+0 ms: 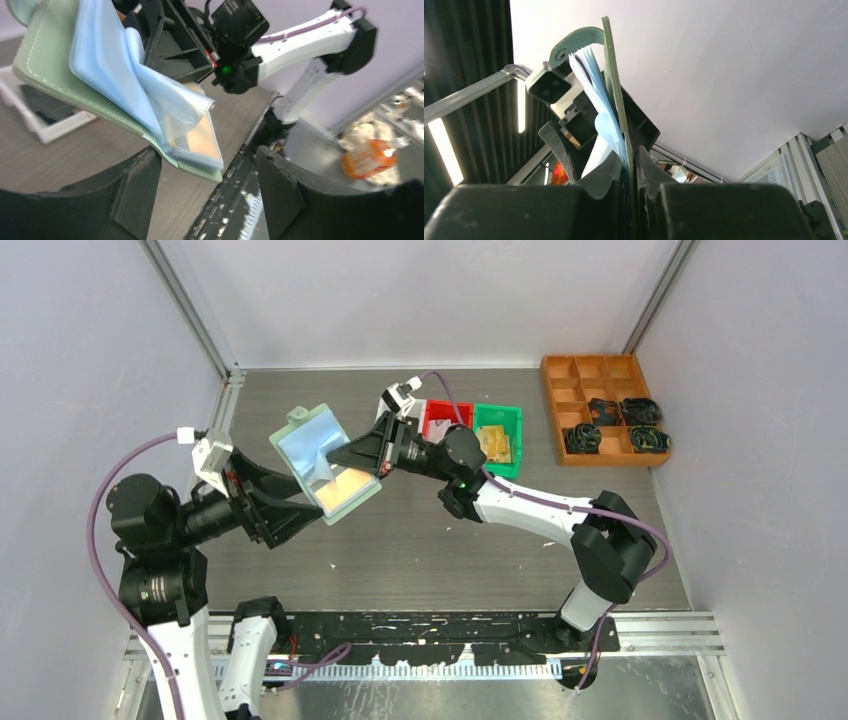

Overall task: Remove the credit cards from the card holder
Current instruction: Remove the credit card from the card holder.

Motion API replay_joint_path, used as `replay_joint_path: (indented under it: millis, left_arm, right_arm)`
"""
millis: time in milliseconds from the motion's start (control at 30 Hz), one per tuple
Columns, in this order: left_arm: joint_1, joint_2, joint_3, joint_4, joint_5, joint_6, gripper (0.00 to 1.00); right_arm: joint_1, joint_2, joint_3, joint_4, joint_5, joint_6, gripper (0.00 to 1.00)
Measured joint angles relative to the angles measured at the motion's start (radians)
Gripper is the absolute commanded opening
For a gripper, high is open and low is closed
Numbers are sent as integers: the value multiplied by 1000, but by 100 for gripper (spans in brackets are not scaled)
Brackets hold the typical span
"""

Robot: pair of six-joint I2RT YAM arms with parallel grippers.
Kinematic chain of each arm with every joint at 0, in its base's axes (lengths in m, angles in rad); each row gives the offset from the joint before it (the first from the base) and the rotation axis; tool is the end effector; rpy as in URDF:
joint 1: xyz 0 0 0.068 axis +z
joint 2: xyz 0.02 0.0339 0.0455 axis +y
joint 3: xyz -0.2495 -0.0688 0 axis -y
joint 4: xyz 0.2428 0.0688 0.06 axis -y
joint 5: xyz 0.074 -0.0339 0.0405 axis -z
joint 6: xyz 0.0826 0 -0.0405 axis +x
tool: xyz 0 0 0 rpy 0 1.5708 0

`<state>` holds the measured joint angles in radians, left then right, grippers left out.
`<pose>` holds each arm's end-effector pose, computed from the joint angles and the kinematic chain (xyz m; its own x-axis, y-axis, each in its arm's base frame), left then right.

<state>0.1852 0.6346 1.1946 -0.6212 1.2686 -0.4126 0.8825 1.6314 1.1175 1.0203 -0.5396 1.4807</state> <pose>0.1043 -0.0607 0.4352 -0.4087 -0.1980 -0.8910 0.7837 0.4242 -0.4537 0.2230 0.3380 0.3657 -0.9164 0.2308 -0.3269 -0.3921 -0.3553 0.8485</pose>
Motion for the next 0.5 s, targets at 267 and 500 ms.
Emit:
replay_joint_path:
  millis: [267, 500]
  left_arm:
    - [-1, -77, 0, -118, -183, 276, 49]
    - [-1, -75, -37, -75, -277, 266, 35]
  right_arm:
    - [7, -2, 24, -118, 10, -47, 7]
    - [22, -2, 61, -208, 37, -96, 7]
